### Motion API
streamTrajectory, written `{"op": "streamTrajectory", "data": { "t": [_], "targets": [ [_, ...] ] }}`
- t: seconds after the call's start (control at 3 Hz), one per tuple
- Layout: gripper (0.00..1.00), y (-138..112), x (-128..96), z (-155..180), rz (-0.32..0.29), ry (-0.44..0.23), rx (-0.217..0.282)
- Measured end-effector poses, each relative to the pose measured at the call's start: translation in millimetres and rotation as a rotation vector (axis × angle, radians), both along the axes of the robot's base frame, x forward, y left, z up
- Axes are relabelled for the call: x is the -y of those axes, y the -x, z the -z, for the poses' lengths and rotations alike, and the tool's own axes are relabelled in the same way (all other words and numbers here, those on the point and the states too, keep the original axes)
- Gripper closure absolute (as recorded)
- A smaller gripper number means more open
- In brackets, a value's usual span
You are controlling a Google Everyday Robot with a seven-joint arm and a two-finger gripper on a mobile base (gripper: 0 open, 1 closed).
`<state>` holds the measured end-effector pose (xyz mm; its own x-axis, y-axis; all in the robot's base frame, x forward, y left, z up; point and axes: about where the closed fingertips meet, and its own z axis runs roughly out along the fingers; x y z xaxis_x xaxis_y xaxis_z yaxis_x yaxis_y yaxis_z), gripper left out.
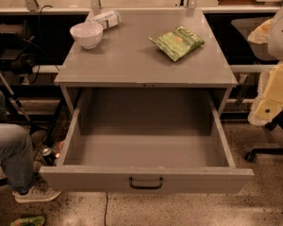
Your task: Close top drawer
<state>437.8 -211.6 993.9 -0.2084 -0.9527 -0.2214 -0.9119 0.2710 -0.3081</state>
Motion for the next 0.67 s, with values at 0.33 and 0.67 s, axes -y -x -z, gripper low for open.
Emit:
{"op": "streamTrajectory", "data": {
  "t": [0.33, 0.67],
  "targets": [
    [0.0, 0, 0, 0, 0.0, 0.0, 0.0],
    [0.0, 9, 5, 49, 0.071, -0.004, -0.125]
  ]
}}
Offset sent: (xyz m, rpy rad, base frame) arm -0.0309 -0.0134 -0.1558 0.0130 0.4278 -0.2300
